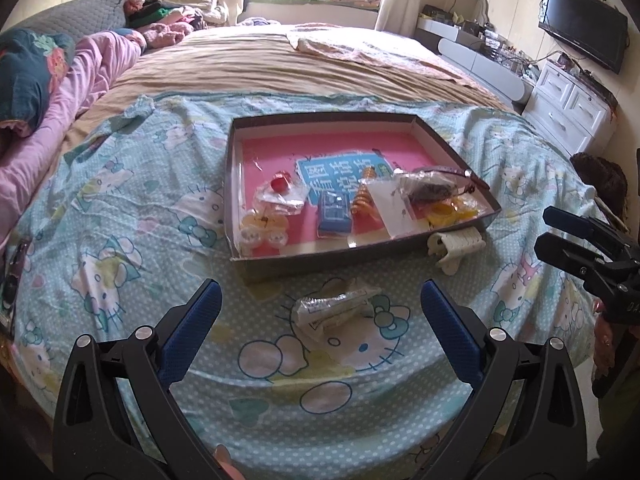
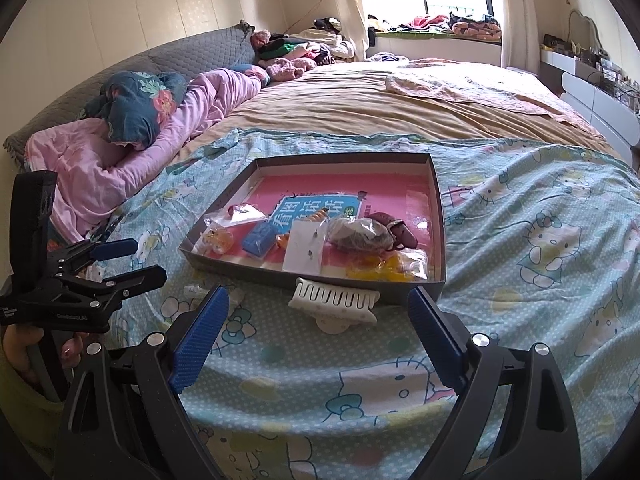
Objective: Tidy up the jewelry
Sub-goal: 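Grasp the clear wrapped plastic packet with the left tool while the right grasps the white claw hair clip, then carry the packet and claw clip into the tray while both tools open to release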
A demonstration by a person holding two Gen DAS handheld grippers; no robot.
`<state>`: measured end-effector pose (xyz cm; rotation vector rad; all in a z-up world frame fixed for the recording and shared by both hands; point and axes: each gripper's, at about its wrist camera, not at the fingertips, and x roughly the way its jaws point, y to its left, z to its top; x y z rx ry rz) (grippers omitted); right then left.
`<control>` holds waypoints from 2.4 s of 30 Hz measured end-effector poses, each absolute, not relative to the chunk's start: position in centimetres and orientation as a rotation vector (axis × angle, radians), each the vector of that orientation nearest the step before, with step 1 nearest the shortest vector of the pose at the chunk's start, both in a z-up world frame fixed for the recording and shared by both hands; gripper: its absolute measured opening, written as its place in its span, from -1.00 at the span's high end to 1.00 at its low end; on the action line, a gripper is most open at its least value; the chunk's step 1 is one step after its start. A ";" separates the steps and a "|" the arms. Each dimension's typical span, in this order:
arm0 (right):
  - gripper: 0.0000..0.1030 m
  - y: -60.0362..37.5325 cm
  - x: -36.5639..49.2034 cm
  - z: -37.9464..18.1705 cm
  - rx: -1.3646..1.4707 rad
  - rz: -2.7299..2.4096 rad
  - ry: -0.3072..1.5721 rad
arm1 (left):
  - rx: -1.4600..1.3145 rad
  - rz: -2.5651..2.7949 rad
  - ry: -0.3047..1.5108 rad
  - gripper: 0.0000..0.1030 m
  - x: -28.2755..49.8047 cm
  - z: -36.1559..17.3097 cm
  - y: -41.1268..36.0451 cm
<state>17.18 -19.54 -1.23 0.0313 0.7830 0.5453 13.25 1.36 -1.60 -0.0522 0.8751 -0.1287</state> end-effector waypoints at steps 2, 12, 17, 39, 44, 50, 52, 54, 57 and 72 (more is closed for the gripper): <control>-0.75 -19.7 17.2 -1.6 0.031 0.542 0.792 | -0.046 -0.133 0.890 -0.81 13.4 -2.2 1.1; -0.75 -20.4 17.6 -3.6 0.041 0.518 0.839 | -0.057 -0.128 0.964 -0.81 14.3 -5.3 0.6; -0.75 -20.7 18.2 -4.9 0.070 0.511 0.876 | -0.104 -0.120 0.992 -0.81 15.3 -6.6 0.7; -0.75 -18.4 21.8 -8.9 0.199 0.512 0.987 | -0.084 -0.079 0.974 0.04 16.7 -7.6 0.8; -0.75 -17.3 22.7 -9.3 0.206 0.489 0.986 | -0.098 -0.103 0.958 0.05 16.2 -6.8 1.0; -0.43 -16.5 22.9 -9.7 0.168 0.483 0.984 | -0.110 -0.115 0.921 0.05 15.8 -5.4 1.1; -0.43 -16.7 22.5 -9.5 0.164 0.491 0.972 | -0.112 -0.116 0.913 0.05 15.8 -5.1 1.2; -0.43 -17.0 22.1 -9.2 0.162 0.495 0.962 | -0.116 -0.114 0.904 0.05 15.7 -4.7 1.3; -0.43 -17.5 21.5 -8.4 0.162 0.505 0.945 | -0.122 -0.114 0.890 0.05 15.5 -4.2 1.5; -0.43 -19.9 20.8 -2.8 0.181 0.529 0.802 | -0.158 -0.100 0.823 0.05 15.6 -1.8 2.4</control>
